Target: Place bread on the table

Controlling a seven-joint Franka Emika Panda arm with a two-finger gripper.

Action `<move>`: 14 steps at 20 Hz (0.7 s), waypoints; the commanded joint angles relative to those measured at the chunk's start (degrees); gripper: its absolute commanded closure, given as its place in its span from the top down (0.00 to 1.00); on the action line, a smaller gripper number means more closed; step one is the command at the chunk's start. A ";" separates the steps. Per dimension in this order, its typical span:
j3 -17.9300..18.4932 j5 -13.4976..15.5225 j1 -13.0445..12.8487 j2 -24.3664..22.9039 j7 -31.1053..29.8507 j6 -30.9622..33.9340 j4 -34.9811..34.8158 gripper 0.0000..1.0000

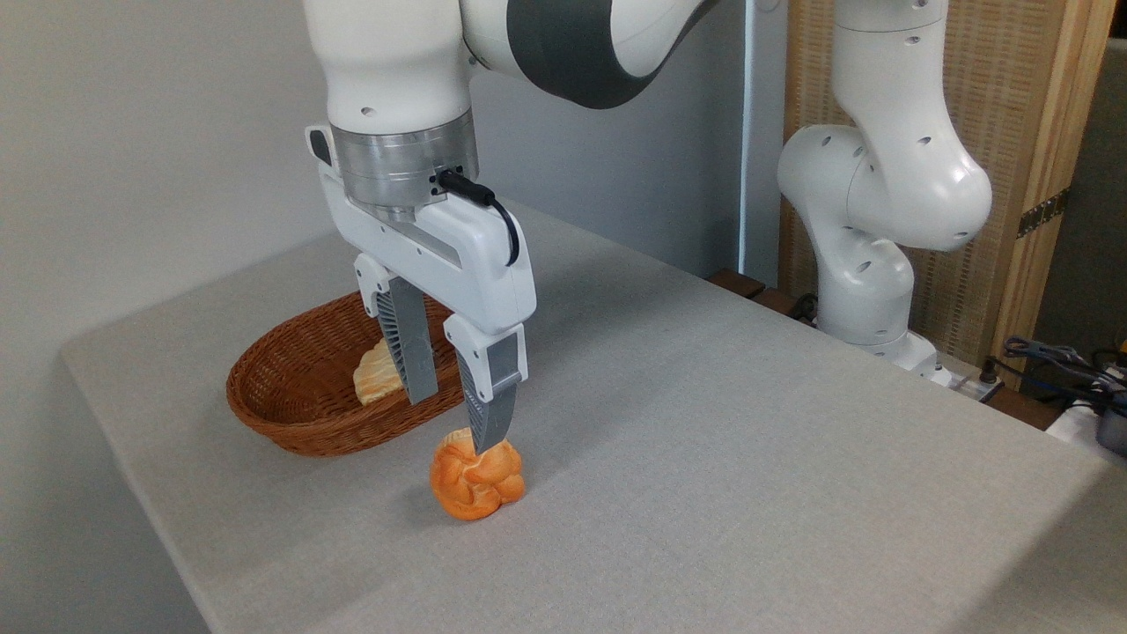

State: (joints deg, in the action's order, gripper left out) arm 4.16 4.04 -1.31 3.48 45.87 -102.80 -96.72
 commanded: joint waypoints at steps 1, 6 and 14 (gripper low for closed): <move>0.59 0.80 -0.27 -0.23 0.10 1.47 0.48 1.00; 0.59 0.71 -0.27 -0.23 0.09 1.73 0.39 1.00; 0.59 0.62 -0.27 -0.06 -0.08 2.61 0.30 1.00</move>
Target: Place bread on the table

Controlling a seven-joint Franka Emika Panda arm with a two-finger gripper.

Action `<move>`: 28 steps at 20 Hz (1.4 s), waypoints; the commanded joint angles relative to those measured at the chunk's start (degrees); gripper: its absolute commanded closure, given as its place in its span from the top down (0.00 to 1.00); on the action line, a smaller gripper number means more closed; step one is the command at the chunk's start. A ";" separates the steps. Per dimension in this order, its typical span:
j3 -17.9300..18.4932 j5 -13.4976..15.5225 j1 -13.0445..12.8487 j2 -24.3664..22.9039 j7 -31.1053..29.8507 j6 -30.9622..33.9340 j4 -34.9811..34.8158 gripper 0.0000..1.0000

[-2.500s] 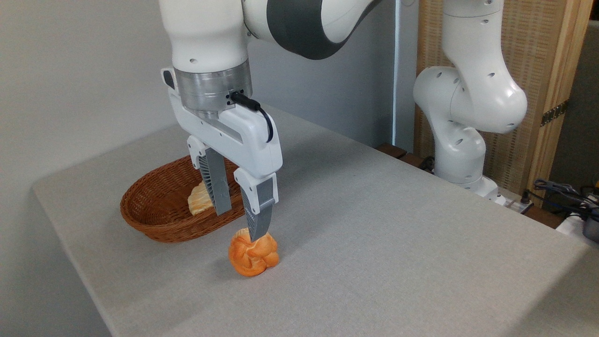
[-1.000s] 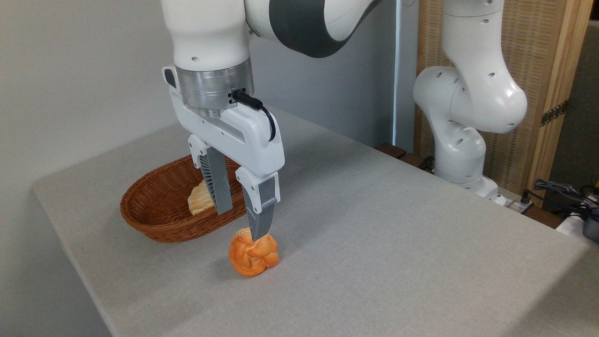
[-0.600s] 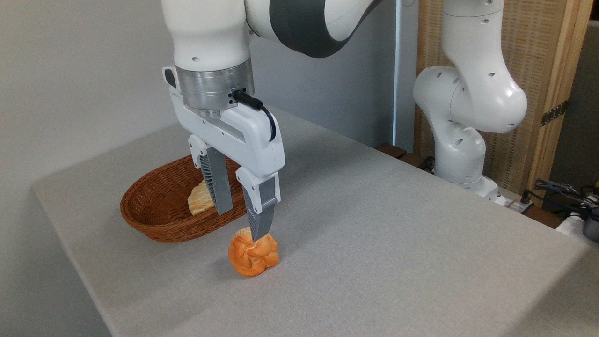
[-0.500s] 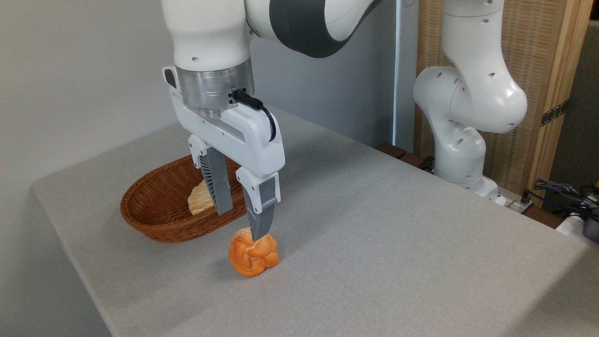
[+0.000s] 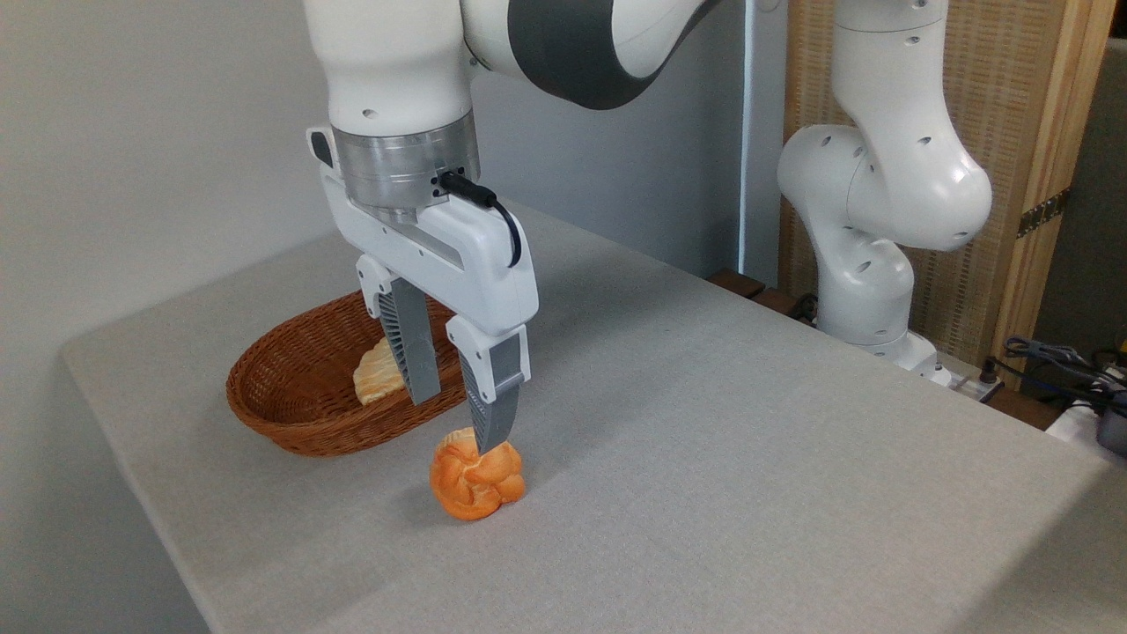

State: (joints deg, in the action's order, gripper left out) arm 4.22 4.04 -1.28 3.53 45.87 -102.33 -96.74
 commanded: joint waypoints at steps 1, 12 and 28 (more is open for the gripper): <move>0.53 0.62 -0.30 -0.10 -0.17 2.22 0.41 1.00; 1.67 0.71 -0.30 -0.45 0.09 2.83 0.41 1.00; -0.35 -0.34 -1.00 0.34 -0.17 2.40 0.41 1.00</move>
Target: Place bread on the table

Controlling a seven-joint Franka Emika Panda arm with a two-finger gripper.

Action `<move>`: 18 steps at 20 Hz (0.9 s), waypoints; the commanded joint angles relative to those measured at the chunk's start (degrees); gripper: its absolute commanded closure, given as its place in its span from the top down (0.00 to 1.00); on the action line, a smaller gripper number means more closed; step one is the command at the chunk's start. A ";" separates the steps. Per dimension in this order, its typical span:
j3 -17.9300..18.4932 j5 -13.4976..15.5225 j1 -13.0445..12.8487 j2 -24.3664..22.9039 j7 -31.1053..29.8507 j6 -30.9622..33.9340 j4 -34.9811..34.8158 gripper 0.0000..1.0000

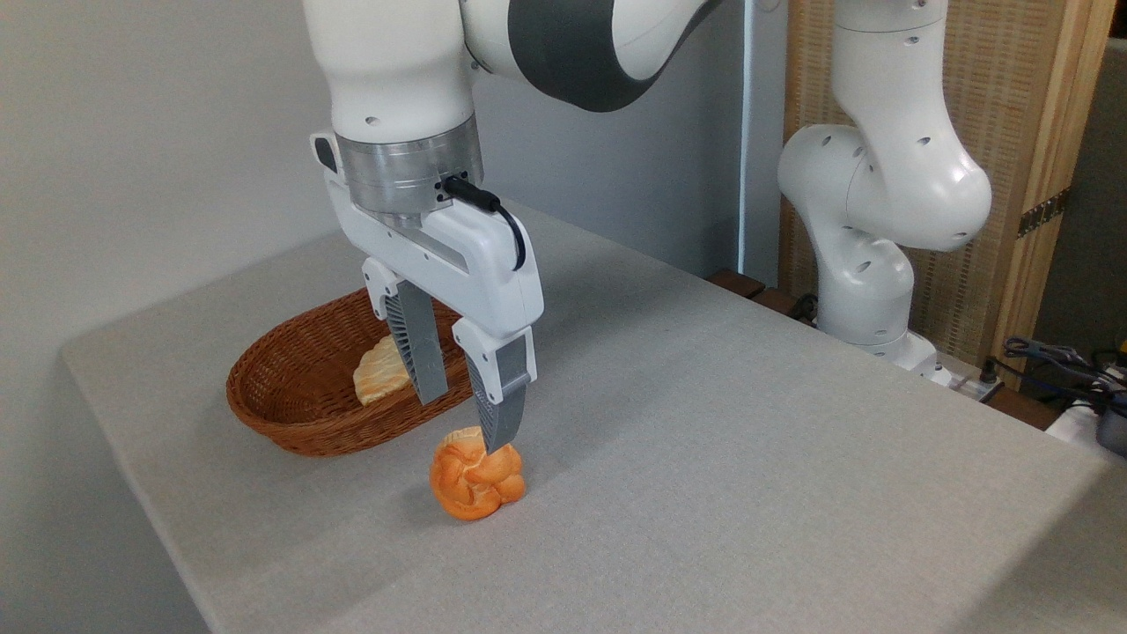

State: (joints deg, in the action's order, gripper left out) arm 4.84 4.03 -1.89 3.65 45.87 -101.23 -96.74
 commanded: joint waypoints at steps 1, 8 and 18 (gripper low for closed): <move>-0.98 -0.86 -0.39 0.74 -0.43 1.30 0.41 1.00; -1.33 -1.22 -0.31 0.21 -0.52 1.47 0.50 1.00; -0.45 -0.70 -0.04 -0.31 0.00 1.39 0.50 1.00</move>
State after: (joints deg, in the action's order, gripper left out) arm 3.56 3.44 -1.93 4.19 45.87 -101.23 -96.78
